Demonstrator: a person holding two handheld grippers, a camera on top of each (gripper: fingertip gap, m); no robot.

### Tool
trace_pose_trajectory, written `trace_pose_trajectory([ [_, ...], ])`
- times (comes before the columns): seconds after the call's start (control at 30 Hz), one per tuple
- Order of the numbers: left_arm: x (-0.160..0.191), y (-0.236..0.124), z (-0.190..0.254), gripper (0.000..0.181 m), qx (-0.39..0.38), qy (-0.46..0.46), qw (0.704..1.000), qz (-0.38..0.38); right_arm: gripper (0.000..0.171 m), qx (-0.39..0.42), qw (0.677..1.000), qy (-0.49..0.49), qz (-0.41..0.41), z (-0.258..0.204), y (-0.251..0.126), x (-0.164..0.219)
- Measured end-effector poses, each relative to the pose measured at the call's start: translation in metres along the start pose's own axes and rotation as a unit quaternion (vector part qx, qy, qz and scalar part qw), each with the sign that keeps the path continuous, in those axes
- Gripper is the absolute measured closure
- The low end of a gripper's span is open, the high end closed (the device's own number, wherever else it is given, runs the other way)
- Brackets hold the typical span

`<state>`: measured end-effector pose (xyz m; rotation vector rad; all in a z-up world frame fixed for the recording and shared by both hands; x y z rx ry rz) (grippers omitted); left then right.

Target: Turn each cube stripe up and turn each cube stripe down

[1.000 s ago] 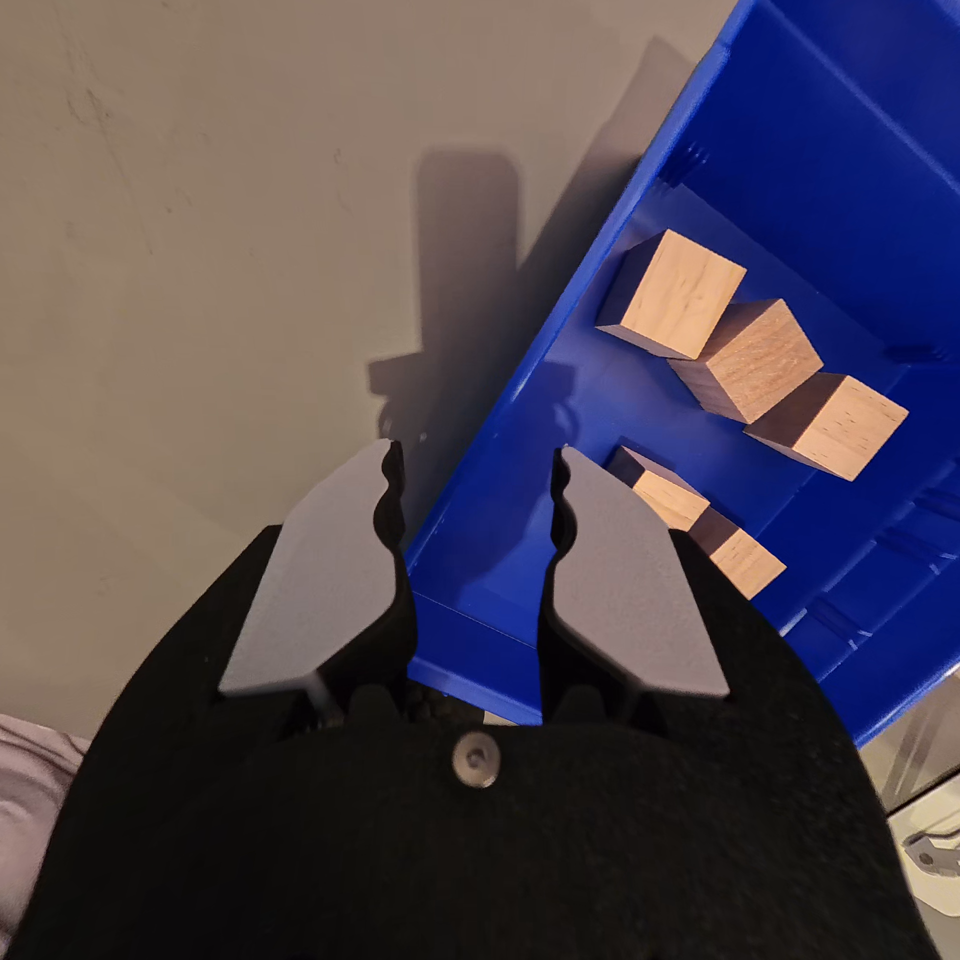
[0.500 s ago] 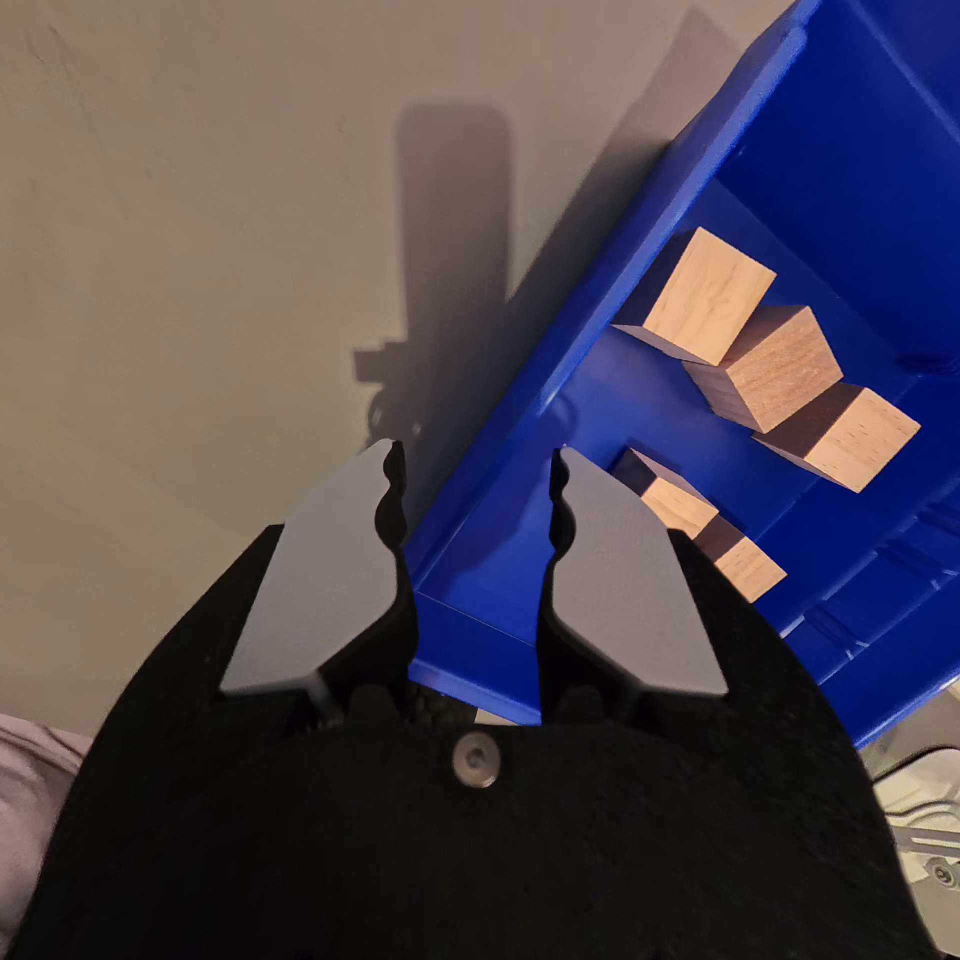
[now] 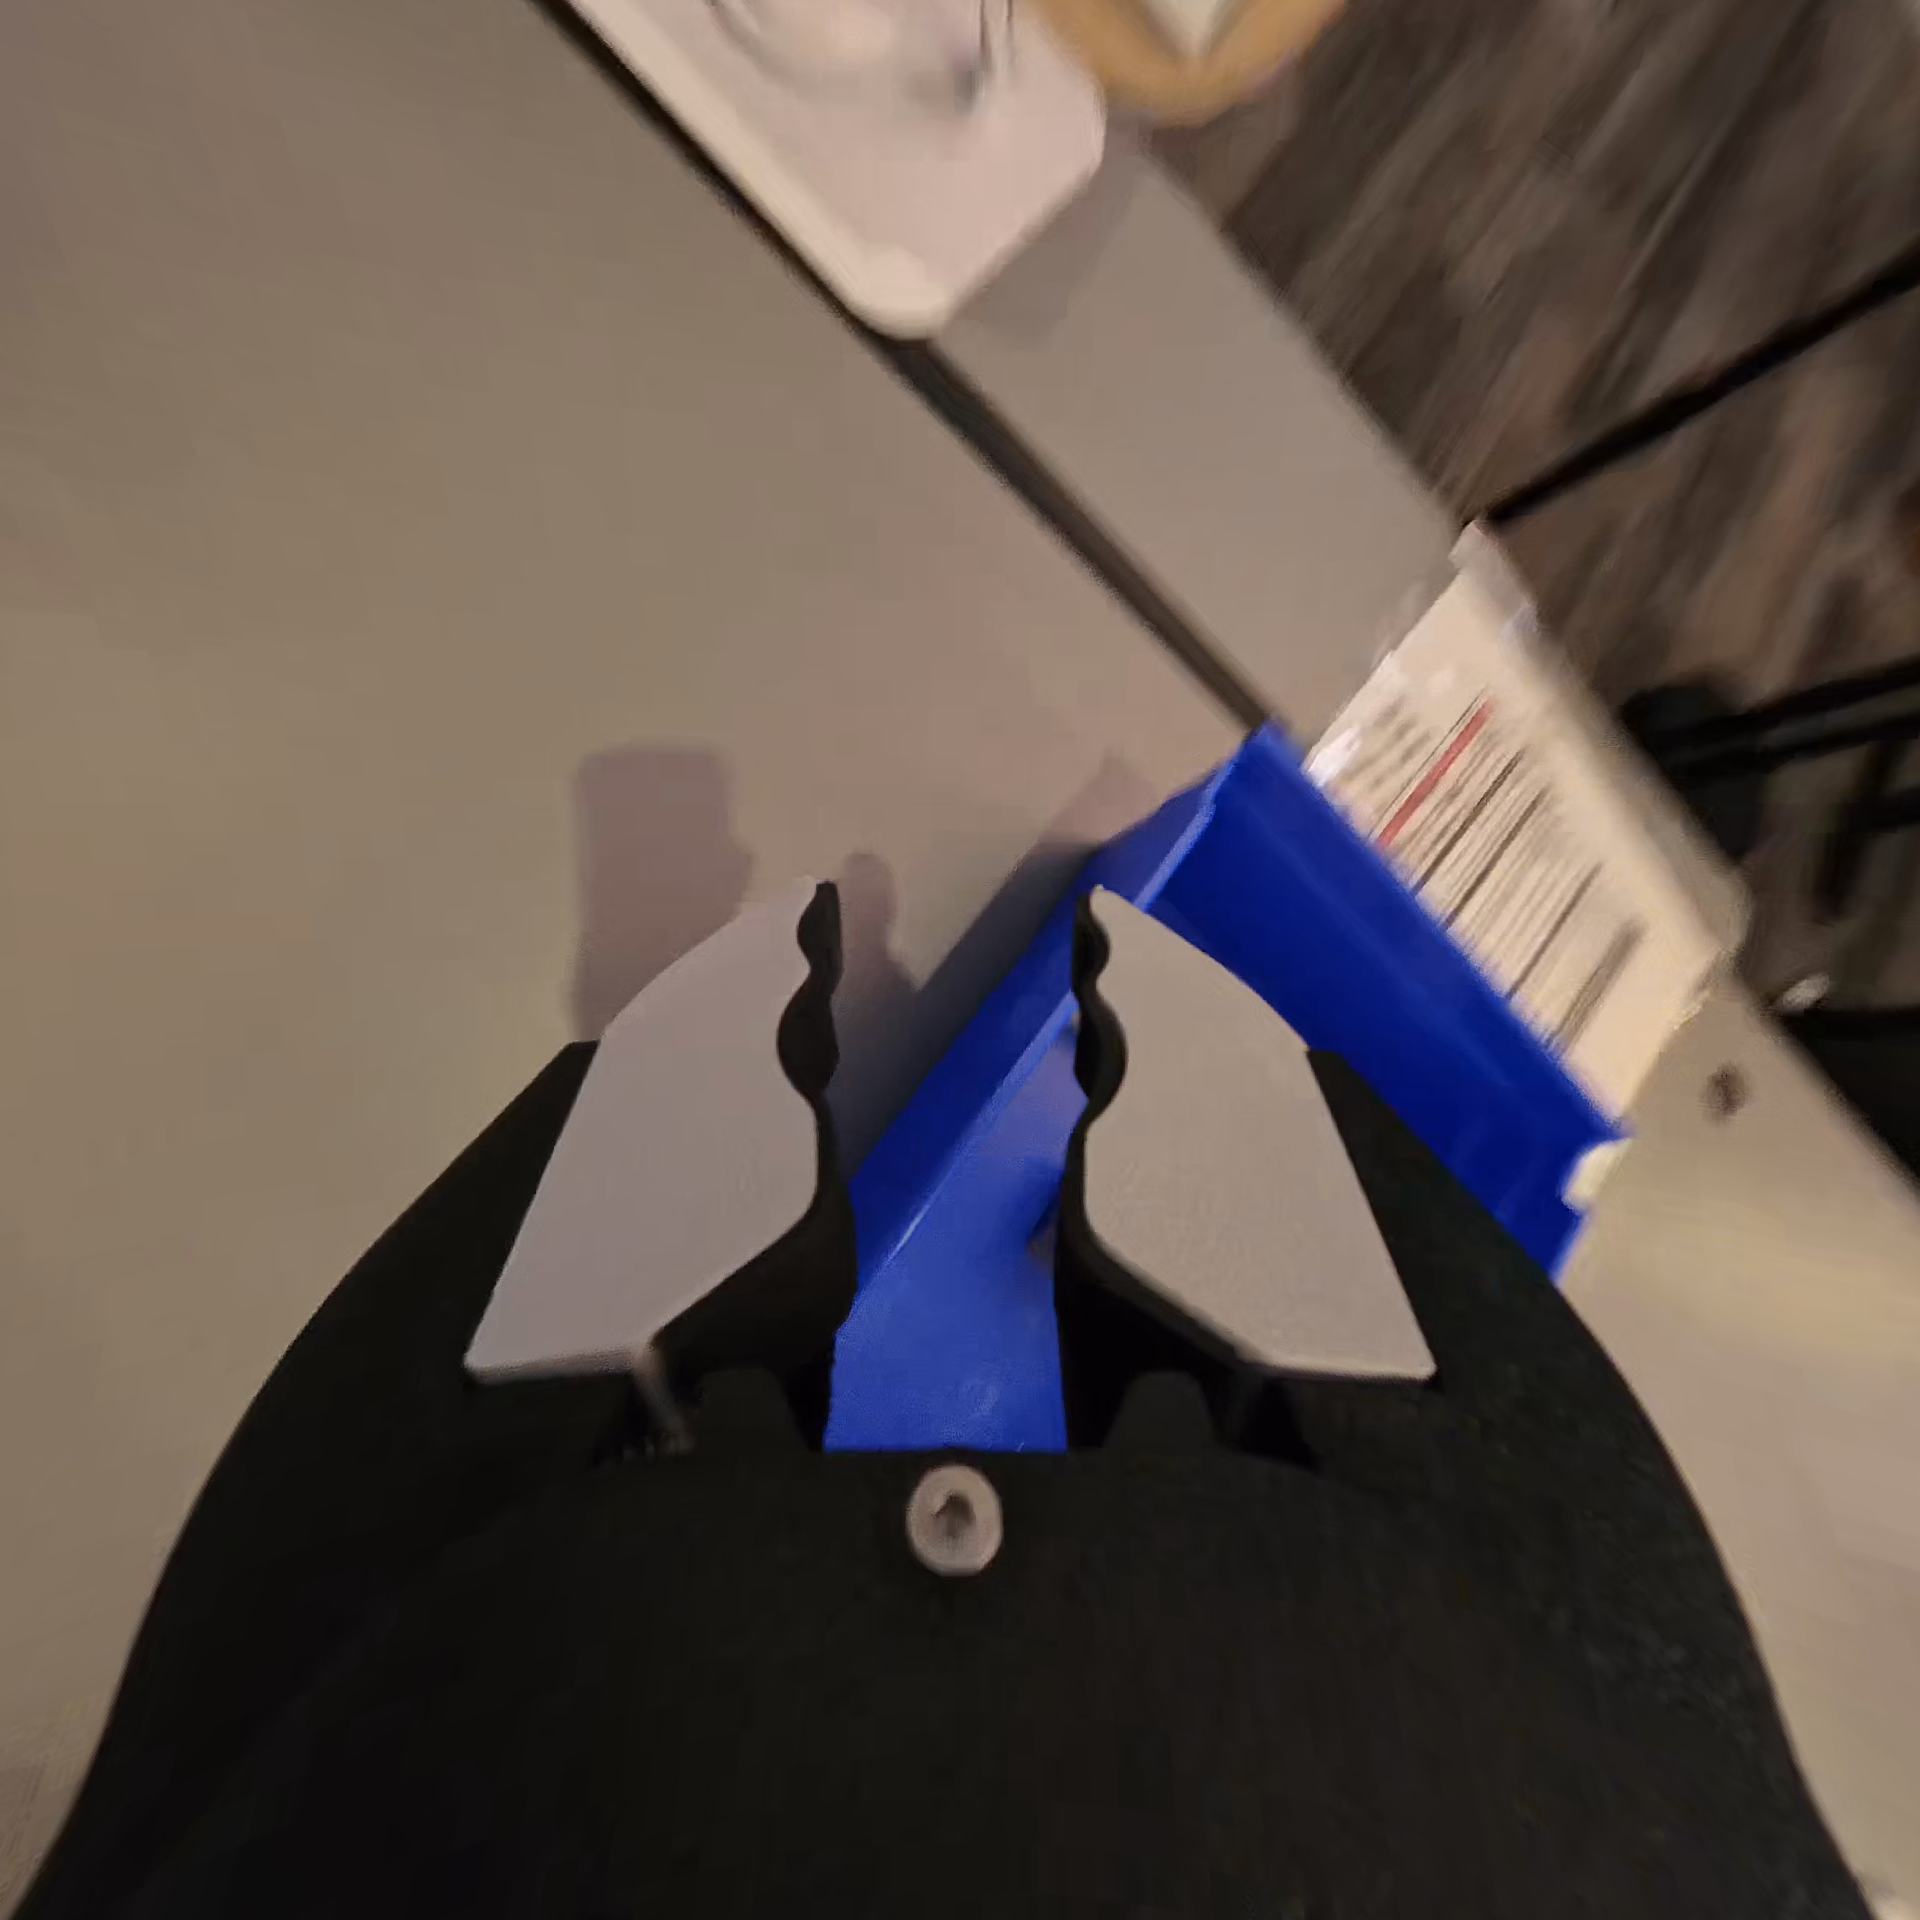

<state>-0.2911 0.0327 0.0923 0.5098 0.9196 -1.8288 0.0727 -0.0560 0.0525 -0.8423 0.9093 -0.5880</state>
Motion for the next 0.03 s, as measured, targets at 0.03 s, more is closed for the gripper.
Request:
trace_pose_trajectory([
  [0.03, -0.0013, 0.0124, 0.0085, 0.136, 0.043, 0.004, 0.999, 0.001, 0.125, 0.015, 0.998, -0.032, 0.045, -0.007, -0.0112, -0.0098],
])
Point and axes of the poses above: each gripper's, where its closed fingertips meet, y out along the fingers, x out of its underside, z = x × y across the jaws, the point moved 6 cm from there along -y, back along the fingers, and after that the axes turned 10 degrees about -z, right-handed, at the moved point
